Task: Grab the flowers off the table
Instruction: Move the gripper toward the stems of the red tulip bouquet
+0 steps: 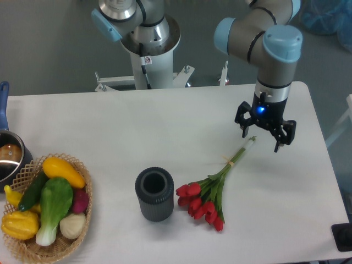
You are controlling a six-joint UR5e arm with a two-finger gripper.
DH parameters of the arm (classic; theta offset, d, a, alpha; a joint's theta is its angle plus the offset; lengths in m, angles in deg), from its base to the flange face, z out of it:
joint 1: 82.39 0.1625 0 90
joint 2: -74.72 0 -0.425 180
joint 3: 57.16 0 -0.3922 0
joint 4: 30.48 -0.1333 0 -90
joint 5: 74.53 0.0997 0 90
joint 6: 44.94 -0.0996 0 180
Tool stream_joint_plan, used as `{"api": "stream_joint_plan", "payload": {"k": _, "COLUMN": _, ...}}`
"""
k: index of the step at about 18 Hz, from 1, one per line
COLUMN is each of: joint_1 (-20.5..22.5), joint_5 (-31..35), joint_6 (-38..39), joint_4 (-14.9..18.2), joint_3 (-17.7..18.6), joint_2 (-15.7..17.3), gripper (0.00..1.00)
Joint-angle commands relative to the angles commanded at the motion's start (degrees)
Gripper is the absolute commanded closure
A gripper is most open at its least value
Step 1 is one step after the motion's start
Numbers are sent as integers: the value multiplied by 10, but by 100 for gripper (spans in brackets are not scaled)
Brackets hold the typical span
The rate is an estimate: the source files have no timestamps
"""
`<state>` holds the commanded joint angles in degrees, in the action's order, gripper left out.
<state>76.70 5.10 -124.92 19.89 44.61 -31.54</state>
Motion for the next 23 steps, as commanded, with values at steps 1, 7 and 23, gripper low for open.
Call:
{"api": "stream_joint_plan", "payload": {"k": 1, "joint_1": -1, "joint_5": 0, "joint_6": -1, "joint_4": 1, "joint_3": 5, "joint_2": -1, "gripper": 0}}
{"api": "stream_joint_plan", "payload": {"k": 7, "joint_1": -31, "joint_5": 2, "joint_6": 11, "joint_4": -2, "joint_3": 9, "joint_2": -35, "gripper": 0}}
{"api": "stream_joint_plan", "payload": {"k": 23, "joint_1": -79, "joint_5": 62, "joint_6": 9, "joint_4": -11, "joint_3": -13, "joint_2": -97, "gripper": 0}}
